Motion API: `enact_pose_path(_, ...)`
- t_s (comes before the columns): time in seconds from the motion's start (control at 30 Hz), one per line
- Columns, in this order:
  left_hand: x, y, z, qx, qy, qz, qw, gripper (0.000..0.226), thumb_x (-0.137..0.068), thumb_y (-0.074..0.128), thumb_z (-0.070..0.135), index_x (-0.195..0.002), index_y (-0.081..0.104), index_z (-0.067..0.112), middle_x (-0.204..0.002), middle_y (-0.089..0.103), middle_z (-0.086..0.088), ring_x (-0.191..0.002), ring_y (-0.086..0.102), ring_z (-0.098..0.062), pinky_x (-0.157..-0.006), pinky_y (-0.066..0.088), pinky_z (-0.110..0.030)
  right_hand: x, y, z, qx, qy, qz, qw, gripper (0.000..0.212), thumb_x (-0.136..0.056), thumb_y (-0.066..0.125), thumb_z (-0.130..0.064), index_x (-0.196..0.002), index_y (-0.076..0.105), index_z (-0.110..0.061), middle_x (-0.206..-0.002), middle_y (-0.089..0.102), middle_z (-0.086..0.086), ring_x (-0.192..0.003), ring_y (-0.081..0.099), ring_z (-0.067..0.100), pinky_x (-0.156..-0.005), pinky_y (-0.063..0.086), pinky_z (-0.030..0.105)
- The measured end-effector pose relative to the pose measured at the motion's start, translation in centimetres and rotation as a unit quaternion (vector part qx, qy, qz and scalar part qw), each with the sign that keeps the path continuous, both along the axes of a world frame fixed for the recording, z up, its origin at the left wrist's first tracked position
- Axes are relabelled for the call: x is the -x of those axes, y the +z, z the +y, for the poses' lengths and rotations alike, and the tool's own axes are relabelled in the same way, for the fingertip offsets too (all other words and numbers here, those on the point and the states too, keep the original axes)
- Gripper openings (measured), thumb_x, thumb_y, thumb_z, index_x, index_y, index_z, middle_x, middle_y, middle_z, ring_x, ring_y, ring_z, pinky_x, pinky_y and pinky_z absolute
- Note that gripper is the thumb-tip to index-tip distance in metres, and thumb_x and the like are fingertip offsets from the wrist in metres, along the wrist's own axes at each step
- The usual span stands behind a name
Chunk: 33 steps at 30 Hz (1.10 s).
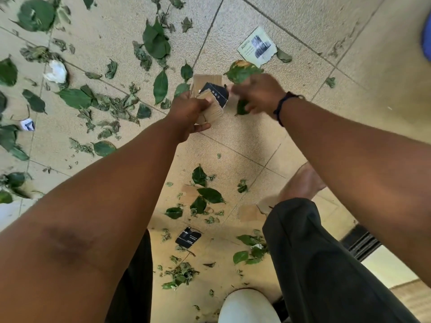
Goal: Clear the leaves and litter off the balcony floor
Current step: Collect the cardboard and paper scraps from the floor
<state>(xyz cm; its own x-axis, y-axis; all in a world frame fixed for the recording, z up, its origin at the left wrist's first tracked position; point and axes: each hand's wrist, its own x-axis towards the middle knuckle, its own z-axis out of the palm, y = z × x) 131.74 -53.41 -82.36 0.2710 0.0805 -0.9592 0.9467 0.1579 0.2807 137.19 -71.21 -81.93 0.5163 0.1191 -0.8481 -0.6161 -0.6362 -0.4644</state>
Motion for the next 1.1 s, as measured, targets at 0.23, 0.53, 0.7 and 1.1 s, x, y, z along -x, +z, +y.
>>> enact_pose_path(0.23, 0.6, -0.4, 1.7, 0.02, -0.011, 0.012, 1.0, 0.035, -0.093, 0.066, 0.014, -0.124, 0.051, 0.019, -0.111, 0.06, -0.005, -0.093, 0.064, -0.02, -0.066, 0.061, -0.035, -5.0, -2.5, -2.9, 0.24, 0.125, -0.199, 0.942, 0.057, -0.093, 0.056, -0.031, -0.141, 0.034, -0.011, -0.141, 0.038, 0.013, -0.116, 0.053, 0.034, -0.09, 0.043, 0.038)
enact_pose_path(0.53, 2.4, -0.7, 4.1, 0.012, -0.023, 0.025, 0.999, 0.029, -0.094, 0.065, 0.014, -0.118, 0.051, 0.02, -0.107, 0.061, -0.005, -0.092, 0.065, -0.021, -0.073, 0.06, -0.039, -4.4, -3.2, -1.6, 0.237, 0.082, -0.144, 0.957, 0.05, -0.092, 0.055, -0.02, -0.137, 0.037, -0.007, -0.134, 0.046, 0.013, -0.117, 0.053, 0.032, -0.089, 0.042, 0.035)
enact_pose_path(0.7, 3.1, -0.6, 4.3, 0.011, -0.022, 0.031, 0.999, 0.029, -0.094, 0.065, 0.014, -0.119, 0.049, 0.019, -0.102, 0.062, -0.004, -0.089, 0.065, -0.021, -0.076, 0.06, -0.04, -5.1, -3.2, -2.3, 0.21, 0.04, -0.036, 0.976, 0.054, -0.084, 0.069, -0.031, -0.125, 0.044, -0.007, -0.095, 0.05, 0.001, -0.088, 0.053, 0.018, -0.061, 0.041, 0.027)
enact_pose_path(1.1, 4.9, 0.3, 4.0, 0.017, -0.013, 0.041, 0.999, 0.045, -0.095, 0.065, 0.017, -0.136, 0.048, 0.015, -0.11, 0.061, -0.007, -0.088, 0.065, -0.02, -0.07, 0.061, -0.037, -1.8, -0.1, -1.6, 0.043, -0.159, -0.023, 0.986, 0.033, -0.083, 0.073, -0.012, -0.075, 0.043, -0.022, -0.078, 0.059, 0.001, -0.054, 0.054, 0.01, -0.046, 0.044, 0.022)
